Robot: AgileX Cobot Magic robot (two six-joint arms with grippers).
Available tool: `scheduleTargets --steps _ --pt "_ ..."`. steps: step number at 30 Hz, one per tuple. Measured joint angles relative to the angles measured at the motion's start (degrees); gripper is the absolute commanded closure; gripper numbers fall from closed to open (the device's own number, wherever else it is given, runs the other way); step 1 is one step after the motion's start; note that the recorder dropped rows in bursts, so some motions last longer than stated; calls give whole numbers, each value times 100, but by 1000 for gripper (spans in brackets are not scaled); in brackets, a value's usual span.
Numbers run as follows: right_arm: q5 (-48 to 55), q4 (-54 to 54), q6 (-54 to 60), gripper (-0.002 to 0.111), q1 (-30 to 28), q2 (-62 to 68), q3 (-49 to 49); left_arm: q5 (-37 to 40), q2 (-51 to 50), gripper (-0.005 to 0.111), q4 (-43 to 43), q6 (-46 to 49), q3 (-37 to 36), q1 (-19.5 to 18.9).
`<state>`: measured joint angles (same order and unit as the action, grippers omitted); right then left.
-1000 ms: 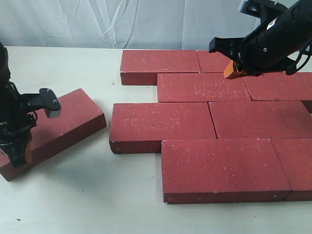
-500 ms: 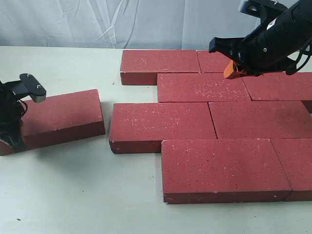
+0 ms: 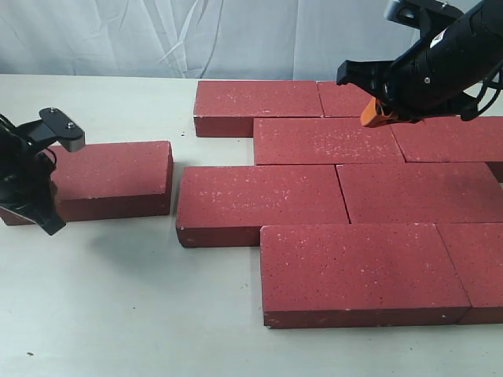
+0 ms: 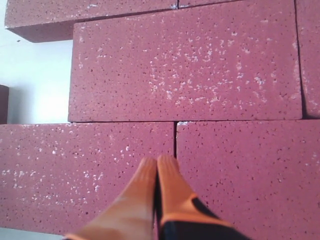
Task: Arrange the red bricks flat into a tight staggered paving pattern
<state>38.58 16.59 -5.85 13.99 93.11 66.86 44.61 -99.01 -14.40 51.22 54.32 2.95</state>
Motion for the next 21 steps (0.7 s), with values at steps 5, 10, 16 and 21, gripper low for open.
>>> scheduleTargets --steps 5,10,16,21 --pt "0 0 0 109 0 0 0 -135 0 107 -239 341 0 0" --pt "0 0 0 109 0 0 0 -408 -162 107 -306 406 0 0" --pt "0 0 0 109 0 0 0 -892 -433 107 -342 442 0 0" --pt "0 0 20 109 0 0 0 -1311 -560 107 -342 442 0 0"
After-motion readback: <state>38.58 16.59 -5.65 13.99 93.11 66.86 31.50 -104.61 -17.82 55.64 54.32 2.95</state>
